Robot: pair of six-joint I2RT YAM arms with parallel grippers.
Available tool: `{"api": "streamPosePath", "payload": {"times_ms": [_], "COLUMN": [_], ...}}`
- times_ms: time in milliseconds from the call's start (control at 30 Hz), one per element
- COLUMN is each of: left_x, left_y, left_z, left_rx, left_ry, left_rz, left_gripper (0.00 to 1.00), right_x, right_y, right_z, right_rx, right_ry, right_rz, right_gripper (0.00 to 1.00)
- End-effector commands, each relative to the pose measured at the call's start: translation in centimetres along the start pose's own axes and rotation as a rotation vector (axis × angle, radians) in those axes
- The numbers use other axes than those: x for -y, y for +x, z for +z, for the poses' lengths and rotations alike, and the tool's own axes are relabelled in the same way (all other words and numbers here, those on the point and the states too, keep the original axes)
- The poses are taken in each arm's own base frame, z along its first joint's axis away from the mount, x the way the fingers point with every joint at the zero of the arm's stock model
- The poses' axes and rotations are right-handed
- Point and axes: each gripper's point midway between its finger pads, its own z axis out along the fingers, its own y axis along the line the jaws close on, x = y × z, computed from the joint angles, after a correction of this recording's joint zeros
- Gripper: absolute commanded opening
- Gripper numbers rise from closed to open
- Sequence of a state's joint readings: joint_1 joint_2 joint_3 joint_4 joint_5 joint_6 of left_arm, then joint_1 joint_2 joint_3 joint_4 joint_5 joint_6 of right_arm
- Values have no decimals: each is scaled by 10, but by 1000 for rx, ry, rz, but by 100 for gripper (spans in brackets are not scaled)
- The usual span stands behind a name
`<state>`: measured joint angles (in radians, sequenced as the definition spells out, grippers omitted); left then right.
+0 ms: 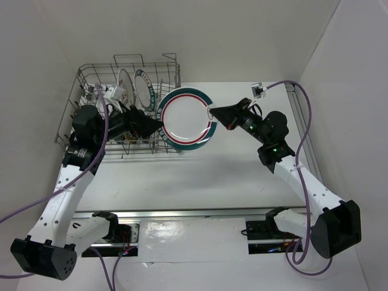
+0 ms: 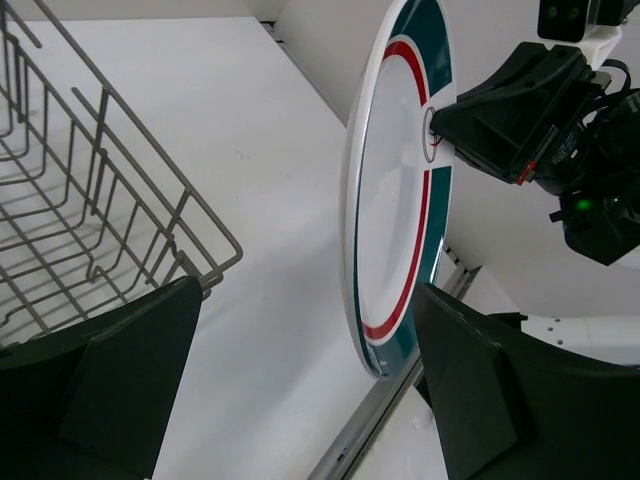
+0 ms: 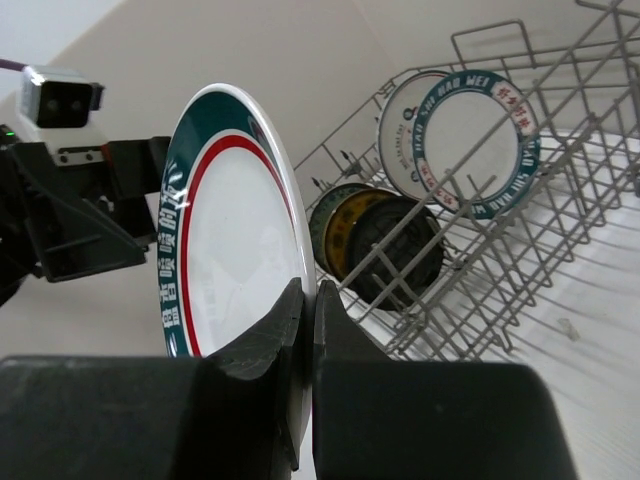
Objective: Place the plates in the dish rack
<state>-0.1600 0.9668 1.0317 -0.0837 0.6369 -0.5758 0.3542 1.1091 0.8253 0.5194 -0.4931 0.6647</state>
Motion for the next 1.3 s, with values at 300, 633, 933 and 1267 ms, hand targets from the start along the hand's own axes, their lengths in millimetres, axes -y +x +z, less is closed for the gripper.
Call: {"api": "streamPosePath", "payload": {"times_ms": [300, 633, 933, 1267], "left_x": [14, 14, -39, -116], "left_y": [-6, -66, -171, -251], "left_z": [6, -27, -111, -160], "left_rx": [13, 271, 647, 829], "left_ry": [110, -110, -736, -1271], "left_rz": [4, 79, 263, 593], "left_gripper": [29, 0, 0, 0], "right_x": [-48, -38, 3, 21], "right_y": [-16, -20, -19, 64], "right_z": [12, 1, -23, -59], "right_rx": [90, 103, 102, -28], "right_ry": [-136, -50, 144, 135], "right_rz": [11, -16, -26, 143], "right_gripper": [0, 79, 96, 96]}}
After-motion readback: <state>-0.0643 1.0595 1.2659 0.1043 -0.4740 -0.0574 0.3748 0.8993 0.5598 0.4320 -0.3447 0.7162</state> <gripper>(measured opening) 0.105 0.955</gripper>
